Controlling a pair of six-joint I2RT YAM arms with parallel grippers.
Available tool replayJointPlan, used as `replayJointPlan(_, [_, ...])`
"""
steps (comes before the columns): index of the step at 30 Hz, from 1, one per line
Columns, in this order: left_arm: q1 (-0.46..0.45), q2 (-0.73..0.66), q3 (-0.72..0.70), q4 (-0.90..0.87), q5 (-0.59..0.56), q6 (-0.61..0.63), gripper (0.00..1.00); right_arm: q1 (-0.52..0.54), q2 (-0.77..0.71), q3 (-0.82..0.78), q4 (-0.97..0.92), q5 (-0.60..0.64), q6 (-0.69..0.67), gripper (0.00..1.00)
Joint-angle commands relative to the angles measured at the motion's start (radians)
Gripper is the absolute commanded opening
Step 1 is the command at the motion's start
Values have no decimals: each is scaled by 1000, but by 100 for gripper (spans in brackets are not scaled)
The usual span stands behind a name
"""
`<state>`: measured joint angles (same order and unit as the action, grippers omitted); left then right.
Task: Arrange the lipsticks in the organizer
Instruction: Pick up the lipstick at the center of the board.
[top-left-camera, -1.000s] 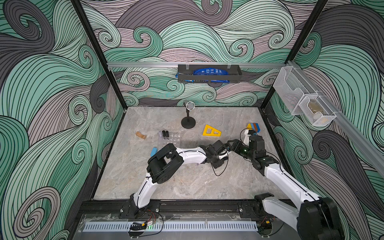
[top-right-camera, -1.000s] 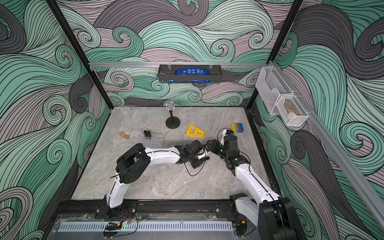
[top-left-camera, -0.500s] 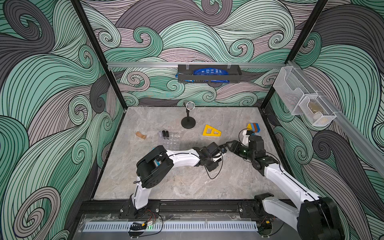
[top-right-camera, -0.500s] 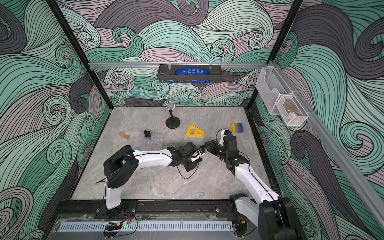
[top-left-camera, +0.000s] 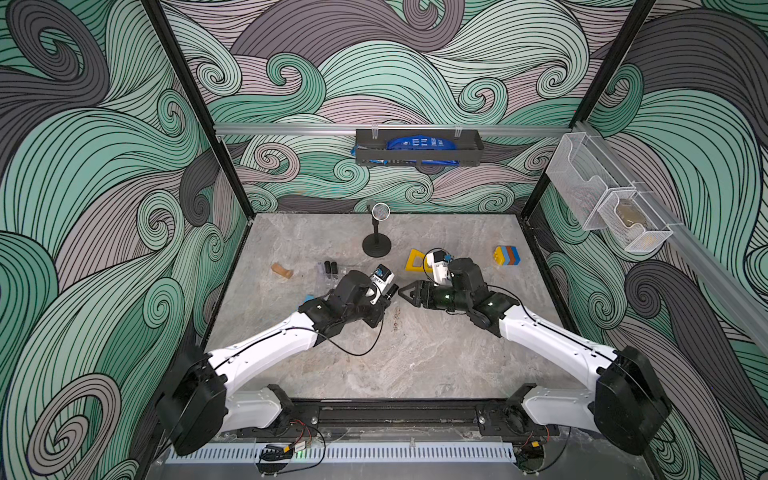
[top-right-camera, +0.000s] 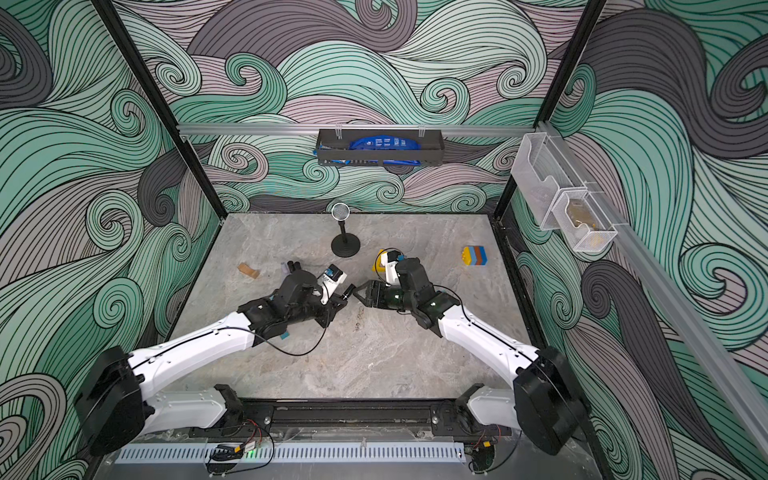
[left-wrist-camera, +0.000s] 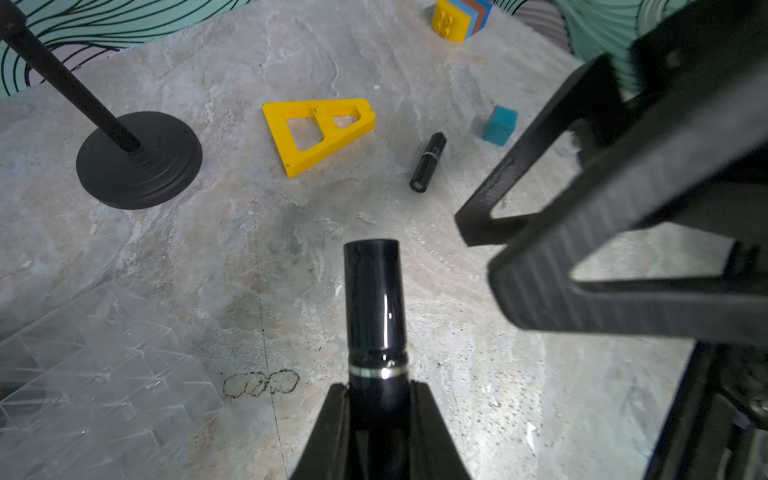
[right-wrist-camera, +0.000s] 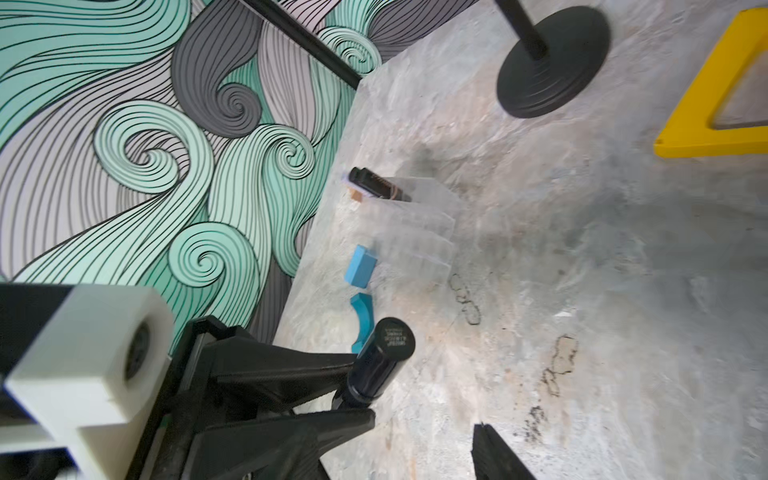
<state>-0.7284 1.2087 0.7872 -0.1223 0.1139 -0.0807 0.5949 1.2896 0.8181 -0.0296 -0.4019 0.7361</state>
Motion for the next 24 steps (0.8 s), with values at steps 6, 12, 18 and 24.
replayJointPlan(6, [142,-72,-29,190,487,-223,4,-58,8,54,11,-341,-73,64])
replayJointPlan(12, [174,-43,5,188,716,-286,2,-134,-49,23,96,-406,-39,60])
replayJointPlan(18, [173,3,33,190,866,-288,0,-154,-50,15,164,-472,-14,51])
replayJointPlan(24, [174,30,46,213,899,-324,0,-133,-24,12,182,-549,-11,45])
